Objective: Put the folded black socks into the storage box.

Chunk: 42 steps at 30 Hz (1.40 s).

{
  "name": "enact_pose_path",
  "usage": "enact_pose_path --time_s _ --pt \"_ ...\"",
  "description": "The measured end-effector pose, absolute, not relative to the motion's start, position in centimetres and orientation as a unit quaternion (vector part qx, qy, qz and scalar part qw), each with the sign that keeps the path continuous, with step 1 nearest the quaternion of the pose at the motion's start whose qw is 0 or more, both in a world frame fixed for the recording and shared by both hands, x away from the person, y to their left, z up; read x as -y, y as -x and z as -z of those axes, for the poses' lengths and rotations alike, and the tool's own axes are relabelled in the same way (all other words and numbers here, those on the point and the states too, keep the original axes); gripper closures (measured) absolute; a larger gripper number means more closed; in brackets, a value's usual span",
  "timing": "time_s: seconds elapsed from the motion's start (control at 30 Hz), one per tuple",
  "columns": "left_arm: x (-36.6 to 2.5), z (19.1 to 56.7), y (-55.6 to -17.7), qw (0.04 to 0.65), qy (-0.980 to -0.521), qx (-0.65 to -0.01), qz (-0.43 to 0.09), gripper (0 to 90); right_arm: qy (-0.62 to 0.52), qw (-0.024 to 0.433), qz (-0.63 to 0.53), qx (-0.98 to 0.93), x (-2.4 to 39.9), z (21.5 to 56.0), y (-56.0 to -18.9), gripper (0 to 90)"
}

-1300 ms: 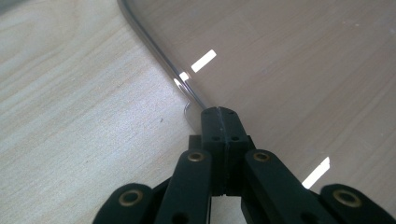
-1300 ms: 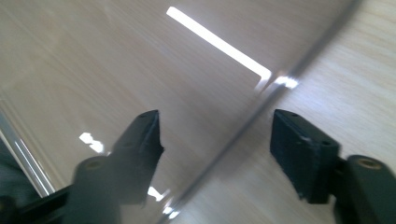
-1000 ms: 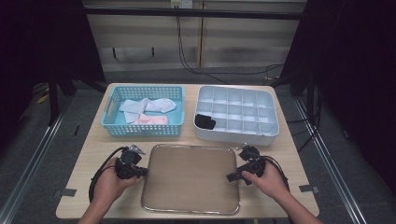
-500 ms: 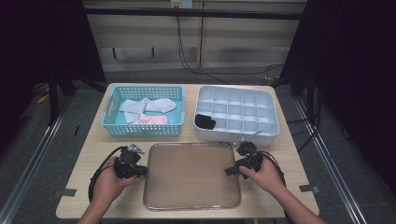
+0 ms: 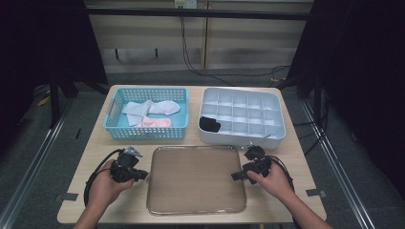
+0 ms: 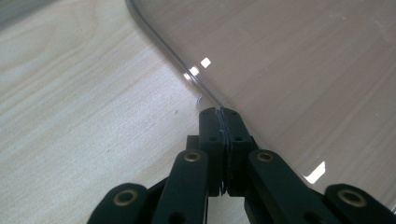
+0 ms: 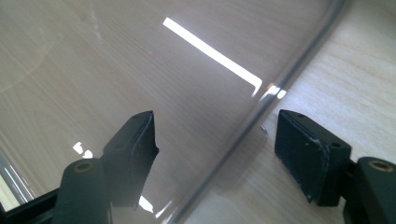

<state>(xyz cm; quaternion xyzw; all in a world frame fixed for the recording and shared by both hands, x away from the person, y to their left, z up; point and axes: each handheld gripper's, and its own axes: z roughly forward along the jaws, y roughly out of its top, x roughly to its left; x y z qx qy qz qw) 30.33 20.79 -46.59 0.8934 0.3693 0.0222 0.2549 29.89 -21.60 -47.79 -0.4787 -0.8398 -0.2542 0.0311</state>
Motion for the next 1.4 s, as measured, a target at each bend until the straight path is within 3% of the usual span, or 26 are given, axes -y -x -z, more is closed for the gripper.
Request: enact_pose_path --time_s 0.63,1.4 --pt "-19.3 46.9 -30.4 0.230 -0.904 -0.359 -0.030 90.0 0.473 0.028 0.253 0.844 21.0 47.8 -30.2 27.6" --pt "-19.0 46.9 -30.2 0.223 -0.907 -0.355 -0.040 90.0 0.496 0.076 0.277 0.819 22.8 47.7 -28.3 32.9"
